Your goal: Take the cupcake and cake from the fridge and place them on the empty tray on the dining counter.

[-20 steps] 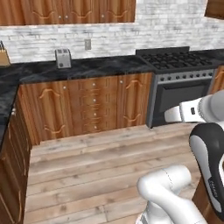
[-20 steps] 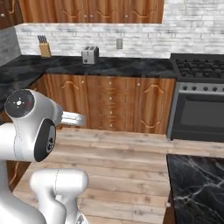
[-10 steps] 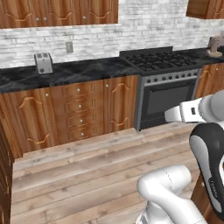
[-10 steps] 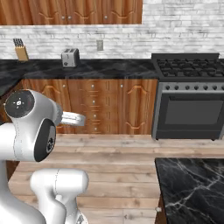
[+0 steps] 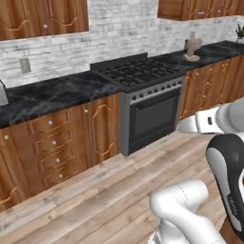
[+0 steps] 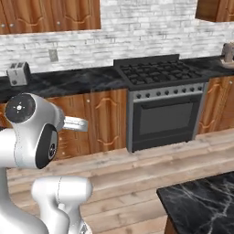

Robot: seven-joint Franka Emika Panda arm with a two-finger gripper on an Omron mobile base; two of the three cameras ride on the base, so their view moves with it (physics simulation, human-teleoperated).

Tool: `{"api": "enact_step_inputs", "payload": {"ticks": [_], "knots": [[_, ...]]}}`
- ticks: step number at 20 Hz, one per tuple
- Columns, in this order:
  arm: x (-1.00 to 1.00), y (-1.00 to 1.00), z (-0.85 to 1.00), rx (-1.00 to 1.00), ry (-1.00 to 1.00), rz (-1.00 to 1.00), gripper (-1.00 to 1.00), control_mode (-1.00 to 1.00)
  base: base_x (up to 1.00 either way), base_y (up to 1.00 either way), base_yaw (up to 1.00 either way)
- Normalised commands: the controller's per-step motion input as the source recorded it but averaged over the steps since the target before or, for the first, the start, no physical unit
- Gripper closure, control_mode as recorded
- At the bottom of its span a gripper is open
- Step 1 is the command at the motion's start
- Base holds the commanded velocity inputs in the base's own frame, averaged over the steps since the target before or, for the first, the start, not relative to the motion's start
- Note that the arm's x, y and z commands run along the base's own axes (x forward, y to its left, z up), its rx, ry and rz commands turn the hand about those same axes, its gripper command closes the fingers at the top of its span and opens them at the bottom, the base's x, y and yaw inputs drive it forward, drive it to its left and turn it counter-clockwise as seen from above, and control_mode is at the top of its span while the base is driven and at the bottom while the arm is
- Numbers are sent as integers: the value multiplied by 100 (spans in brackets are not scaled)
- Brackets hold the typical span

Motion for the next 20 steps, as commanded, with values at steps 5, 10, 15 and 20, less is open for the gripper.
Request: {"api": "enact_step_inputs", "payload": {"ticks": [5,10,15,20], "knots": [[0,0,0,0,0,0,-100,100,91,29,-49],[0,0,0,0,0,0,-100,100,65,6,-56],[0,0,0,0,0,0,-100,100,72,32,-55],[0,0,0,0,0,0,-100,100,100,42,-43]]}}
